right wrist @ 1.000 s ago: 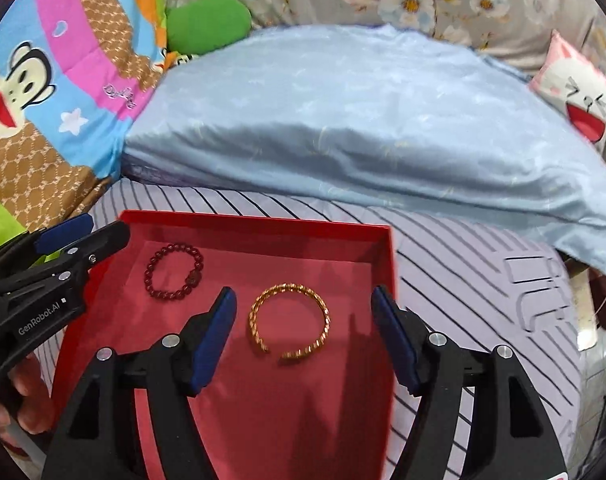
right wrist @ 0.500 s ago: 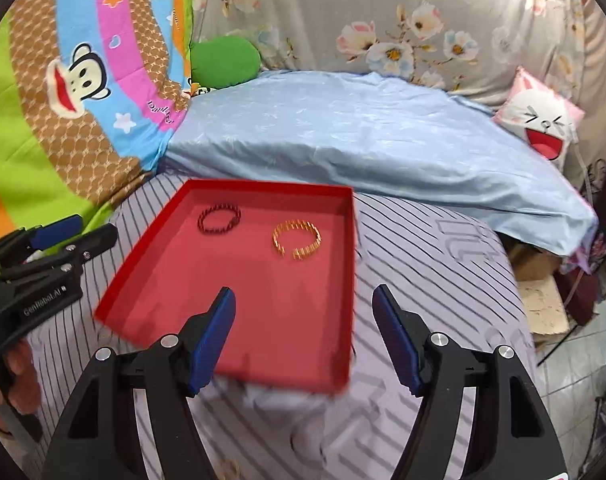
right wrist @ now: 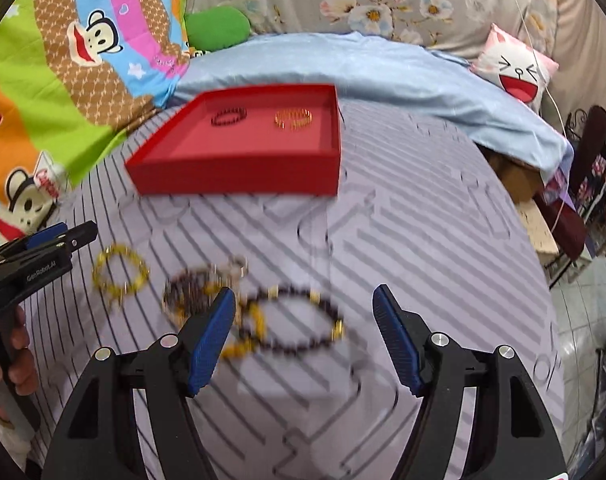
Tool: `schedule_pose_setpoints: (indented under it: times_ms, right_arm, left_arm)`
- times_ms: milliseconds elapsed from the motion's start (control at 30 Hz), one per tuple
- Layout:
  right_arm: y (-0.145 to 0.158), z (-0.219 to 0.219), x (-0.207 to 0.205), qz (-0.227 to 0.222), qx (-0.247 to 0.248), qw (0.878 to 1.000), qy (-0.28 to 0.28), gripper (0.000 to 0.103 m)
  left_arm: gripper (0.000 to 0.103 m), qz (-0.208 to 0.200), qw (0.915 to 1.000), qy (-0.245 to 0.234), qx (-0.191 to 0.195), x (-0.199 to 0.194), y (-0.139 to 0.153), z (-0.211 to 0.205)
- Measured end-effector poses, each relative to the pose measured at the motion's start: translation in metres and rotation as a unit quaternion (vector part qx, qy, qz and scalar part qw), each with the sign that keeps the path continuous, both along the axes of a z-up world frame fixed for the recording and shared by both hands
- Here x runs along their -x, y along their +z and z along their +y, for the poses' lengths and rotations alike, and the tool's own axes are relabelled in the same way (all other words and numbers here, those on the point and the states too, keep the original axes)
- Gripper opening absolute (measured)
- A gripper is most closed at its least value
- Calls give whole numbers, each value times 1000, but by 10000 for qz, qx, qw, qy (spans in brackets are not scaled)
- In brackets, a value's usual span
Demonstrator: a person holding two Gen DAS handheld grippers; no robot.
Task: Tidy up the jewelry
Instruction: 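Withdraw both tools from the tray back toward the bracelet pile, then grasp the yellow bead bracelet with the left tool while the right tool grasps the dark bead bracelet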
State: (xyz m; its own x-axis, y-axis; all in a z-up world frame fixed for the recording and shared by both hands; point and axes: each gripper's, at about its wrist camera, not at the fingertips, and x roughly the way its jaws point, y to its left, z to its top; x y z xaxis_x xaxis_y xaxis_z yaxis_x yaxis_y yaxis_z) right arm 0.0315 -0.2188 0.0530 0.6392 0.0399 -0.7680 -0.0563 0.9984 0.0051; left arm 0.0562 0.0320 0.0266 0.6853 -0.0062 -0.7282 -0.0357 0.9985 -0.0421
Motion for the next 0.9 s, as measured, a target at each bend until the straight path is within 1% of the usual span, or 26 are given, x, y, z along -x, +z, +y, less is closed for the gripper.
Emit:
schedule_pose_setpoints:
  times_ms: [100,233,300,333,467,633,733,867,900]
  right_arm:
    - [-11,-2,10,64,-78,9999,-100,68]
    - [-23,-2,10,153,-97,9997,-183,68]
    - [-26,0,6,157,-67,9997,-192,68]
    - [-28,1,5,146,-72,9997,-201,68]
    - [-28,-3,-1,77,-176,9994,-292,68]
    - [-26,-13,-10,58,-204,9985,-501,68]
    - [-30,-16,-16,121,-210,9981,-574,66]
    - [-38,-15,-19,255,-164,9979,-578,55]
    - [-39,-15,-19,239,-136,9979,-579,54]
  left_arm:
    - [55,52,10000,45,3,10,-9,1]
    - [56,39,9999,34,98,17,-14,0]
    - [61,24,9999,18,122,18,-16,-1]
    - [61,17,9999,19,113,18,-16,-1]
    - [61,-9,9998,29,201,18,-16,2]
    - [61,86,9994,52,316,16,-18,5]
    - [61,110,9994,36,323,15,-19,4]
    - [61,139,9993,36,336,14,-20,5]
    - [61,151,9993,32,338,14,-21,5]
